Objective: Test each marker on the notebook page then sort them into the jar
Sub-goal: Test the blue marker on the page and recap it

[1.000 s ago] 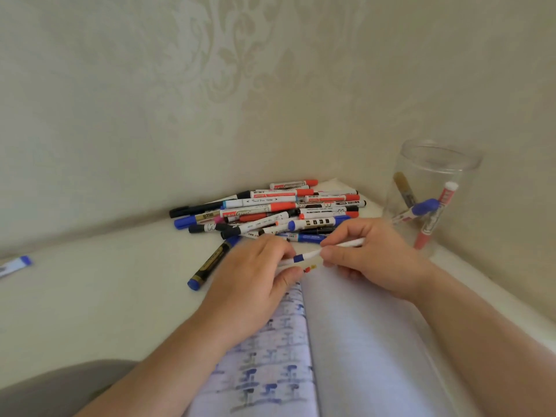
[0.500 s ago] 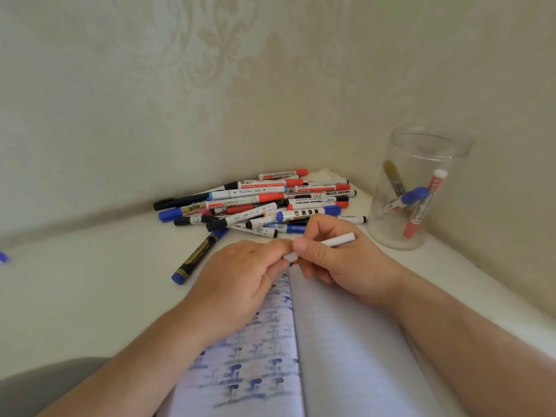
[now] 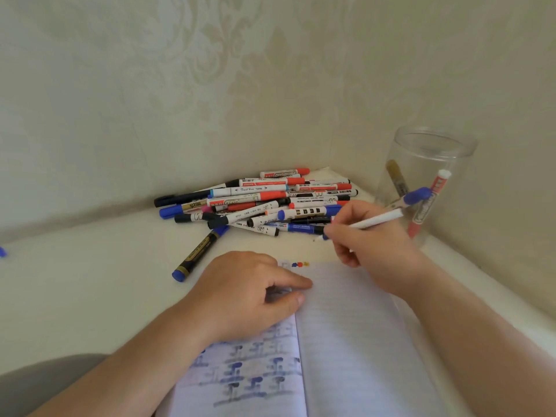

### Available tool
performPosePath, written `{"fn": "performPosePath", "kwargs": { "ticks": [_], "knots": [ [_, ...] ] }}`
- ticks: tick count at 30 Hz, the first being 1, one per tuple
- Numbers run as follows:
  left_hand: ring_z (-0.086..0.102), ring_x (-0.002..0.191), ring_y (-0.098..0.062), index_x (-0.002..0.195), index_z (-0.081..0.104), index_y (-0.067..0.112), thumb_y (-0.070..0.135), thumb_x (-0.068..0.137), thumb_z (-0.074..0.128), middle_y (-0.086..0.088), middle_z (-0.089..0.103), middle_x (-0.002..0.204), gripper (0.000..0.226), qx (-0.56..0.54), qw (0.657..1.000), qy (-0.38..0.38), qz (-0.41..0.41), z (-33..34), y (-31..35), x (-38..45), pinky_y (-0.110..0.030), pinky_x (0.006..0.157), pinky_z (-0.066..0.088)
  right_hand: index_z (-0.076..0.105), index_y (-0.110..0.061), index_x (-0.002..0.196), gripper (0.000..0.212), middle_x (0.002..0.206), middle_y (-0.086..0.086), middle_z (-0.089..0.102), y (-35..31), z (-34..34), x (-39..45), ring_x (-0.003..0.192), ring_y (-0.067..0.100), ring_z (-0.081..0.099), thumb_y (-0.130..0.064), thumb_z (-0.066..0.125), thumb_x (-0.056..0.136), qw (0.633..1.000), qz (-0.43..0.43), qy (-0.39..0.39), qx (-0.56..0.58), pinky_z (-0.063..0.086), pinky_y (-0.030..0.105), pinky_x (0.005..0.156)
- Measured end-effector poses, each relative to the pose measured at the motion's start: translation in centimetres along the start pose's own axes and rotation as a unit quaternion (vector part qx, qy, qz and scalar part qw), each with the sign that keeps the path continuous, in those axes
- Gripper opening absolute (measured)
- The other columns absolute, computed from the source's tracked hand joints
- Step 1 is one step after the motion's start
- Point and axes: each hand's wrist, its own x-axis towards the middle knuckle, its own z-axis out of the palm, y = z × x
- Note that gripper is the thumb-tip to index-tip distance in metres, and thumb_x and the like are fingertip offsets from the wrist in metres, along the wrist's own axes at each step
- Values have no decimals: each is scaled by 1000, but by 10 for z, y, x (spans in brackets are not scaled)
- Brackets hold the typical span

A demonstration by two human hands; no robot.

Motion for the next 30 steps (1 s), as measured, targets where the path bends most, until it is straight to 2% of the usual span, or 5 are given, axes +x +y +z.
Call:
{"fn": "performPosePath", "kwargs": {
  "ticks": [3,9,17,24,30],
  "knots": [
    [50,82,4,128,51,73,69,94,43,22,53,79,35,-7,1000,-14,-14,1,2,2,-21,65,33,60,-13,79,17,55,3,58,3,9,-2,46,13,48,-4,71,88,995,12,-14,-99,39,22,43],
    [47,79,3,133,41,75,66,95,41,19,50,79,40,6,999,-25,-28,2,2,5,-24,63,30,56,-14,68,22,55,3,63,7,10,-1,44,10,52,-9,73,81,989,41,39,-140,40,23,44],
    [47,85,-4,132,36,79,66,91,40,20,50,82,43,15,999,-29,-41,4,1,9,-28,64,31,58,-11,68,22,61,10,71,6,12,-1,50,15,63,-5,74,83,986,61,25,-155,53,31,55],
    [47,85,-4,132,37,78,67,90,39,21,49,80,43,9,999,-26,-41,5,1,9,-26,63,29,60,-14,67,23,61,8,72,3,14,0,52,17,65,-8,75,84,978,64,19,-197,54,32,56],
    [46,82,-4,133,40,77,65,93,42,19,50,79,41,9,999,-24,-38,4,1,9,-24,61,27,58,-15,66,23,60,9,71,3,17,-2,50,15,63,-10,74,82,972,52,33,-225,48,27,51]
  ]
}}
